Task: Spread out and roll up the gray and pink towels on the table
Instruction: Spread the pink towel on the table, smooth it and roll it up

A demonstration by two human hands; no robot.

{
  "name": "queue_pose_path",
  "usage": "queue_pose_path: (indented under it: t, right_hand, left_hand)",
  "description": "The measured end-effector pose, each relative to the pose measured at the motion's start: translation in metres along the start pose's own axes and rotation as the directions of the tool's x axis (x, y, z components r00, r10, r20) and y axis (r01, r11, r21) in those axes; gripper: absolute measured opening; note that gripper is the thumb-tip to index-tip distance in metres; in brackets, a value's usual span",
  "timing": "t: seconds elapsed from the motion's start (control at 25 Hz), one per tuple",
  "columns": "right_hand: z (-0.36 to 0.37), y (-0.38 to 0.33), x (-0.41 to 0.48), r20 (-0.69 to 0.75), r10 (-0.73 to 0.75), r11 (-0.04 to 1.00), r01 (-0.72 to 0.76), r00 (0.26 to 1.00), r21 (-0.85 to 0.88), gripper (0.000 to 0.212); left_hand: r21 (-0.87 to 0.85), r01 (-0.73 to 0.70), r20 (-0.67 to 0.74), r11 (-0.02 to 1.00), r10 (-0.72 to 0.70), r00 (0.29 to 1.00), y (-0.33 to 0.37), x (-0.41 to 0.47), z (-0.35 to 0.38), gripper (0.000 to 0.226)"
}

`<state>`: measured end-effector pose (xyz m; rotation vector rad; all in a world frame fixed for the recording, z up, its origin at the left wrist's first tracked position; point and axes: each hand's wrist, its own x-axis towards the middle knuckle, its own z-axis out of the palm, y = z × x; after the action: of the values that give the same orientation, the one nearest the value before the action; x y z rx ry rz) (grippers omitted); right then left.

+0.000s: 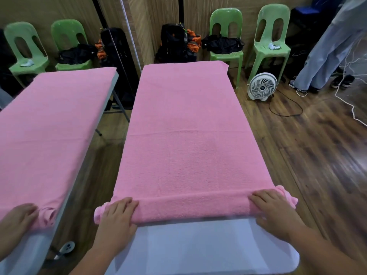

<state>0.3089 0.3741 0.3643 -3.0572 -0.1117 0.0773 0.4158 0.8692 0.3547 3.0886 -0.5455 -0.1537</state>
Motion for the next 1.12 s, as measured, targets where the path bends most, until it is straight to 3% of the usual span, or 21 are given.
queue_pose_path:
  t: [0.12,0.2,0.28,0.4,0.52,0.6,0.68,0.88,1.12]
  right_hand:
    - [0.007,0.006,0.006,-0.027,0.088,0.990,-0.084,0.996,0.112,0.025]
    - [0.001,0.004,0.003,0.008,0.069,0.988,-0.070,0.998,0.138,0.013]
    - [-0.007,0.004,-0.001,0.117,0.027,0.989,-0.043,0.993,0.140,0.026]
    - [-0.018,0.014,0.019,0.216,0.148,0.968,-0.186,0.965,0.170,0.033]
    - [-0.017,0.013,0.036,0.064,0.113,0.990,-0.118,0.992,0.074,0.033]
    - [-0.012,0.006,0.024,0.048,-0.006,0.999,0.004,0.999,0.037,0.033]
    - [-0.002,0.002,0.011,0.070,-0.028,0.999,0.027,0.997,0.023,0.040]
    - [0.002,0.004,0.014,-0.044,0.043,0.995,-0.039,0.998,0.094,0.006]
    - [-0.014,0.011,0.009,0.201,0.093,0.989,-0.114,0.975,0.095,0.028]
  left_hand:
    - [-0.126,0.071,-0.038,0.989,-0.076,0.996,-0.007,0.001,0.002,0.031]
    - [-0.154,0.031,-0.063,0.988,-0.041,0.997,-0.010,-0.008,-0.002,0.027]
    - [-0.136,-0.044,-0.053,0.990,0.037,0.998,-0.011,-0.017,-0.009,0.020]
    - [-0.092,-0.025,-0.012,0.995,0.024,1.000,-0.016,0.004,-0.021,0.022]
    - [-0.033,0.049,-0.095,0.998,-0.051,0.994,-0.012,0.016,-0.021,0.027]
    - [-0.016,-0.049,-0.057,0.999,0.048,0.997,-0.003,0.004,-0.008,0.041]
    - [-0.030,-0.092,-0.004,0.995,0.092,0.996,0.000,-0.005,0.003,0.053]
    - [-0.143,-0.002,-0.074,0.990,-0.009,0.997,-0.001,0.004,-0.004,0.025]
    - [-0.163,-0.123,0.037,0.979,0.131,0.991,-0.009,-0.001,-0.020,0.011]
